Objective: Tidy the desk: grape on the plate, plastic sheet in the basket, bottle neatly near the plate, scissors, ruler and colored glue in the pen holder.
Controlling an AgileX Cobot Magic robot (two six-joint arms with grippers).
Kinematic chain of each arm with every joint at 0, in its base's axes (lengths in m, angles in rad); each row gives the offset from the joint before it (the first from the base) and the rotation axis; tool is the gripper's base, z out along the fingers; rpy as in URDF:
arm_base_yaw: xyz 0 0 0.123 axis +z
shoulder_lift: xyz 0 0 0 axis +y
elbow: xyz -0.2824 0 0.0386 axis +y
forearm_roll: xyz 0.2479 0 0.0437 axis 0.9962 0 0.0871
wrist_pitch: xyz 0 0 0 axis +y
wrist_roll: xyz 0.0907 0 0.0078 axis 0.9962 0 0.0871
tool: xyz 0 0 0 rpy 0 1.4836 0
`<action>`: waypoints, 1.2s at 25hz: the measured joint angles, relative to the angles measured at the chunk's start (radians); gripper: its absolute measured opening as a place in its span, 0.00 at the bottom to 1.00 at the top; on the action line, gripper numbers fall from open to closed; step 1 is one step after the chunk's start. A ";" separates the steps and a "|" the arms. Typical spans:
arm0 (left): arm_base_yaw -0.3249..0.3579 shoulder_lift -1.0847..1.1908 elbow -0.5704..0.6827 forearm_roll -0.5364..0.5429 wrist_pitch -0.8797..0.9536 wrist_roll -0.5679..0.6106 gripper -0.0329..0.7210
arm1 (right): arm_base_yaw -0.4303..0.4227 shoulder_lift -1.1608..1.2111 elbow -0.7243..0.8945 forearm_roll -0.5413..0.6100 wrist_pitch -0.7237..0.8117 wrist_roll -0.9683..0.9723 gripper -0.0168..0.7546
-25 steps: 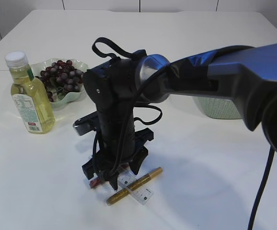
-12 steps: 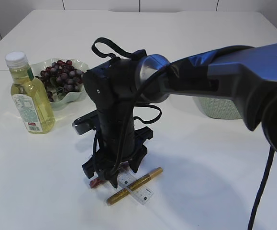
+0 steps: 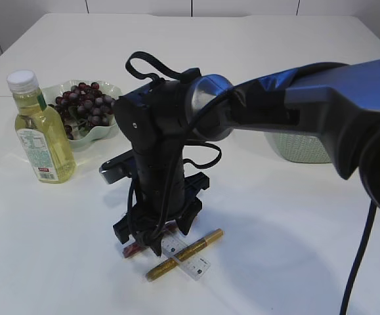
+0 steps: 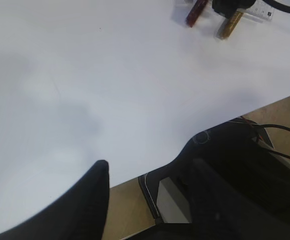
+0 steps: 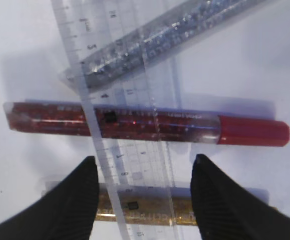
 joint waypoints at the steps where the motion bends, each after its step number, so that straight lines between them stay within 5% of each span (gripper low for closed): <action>1: 0.000 0.000 0.000 0.000 0.000 0.000 0.55 | 0.000 0.000 0.000 0.000 0.000 0.000 0.62; 30: 0.000 0.000 0.000 -0.003 0.000 0.000 0.55 | 0.000 0.016 0.000 -0.002 -0.002 -0.009 0.62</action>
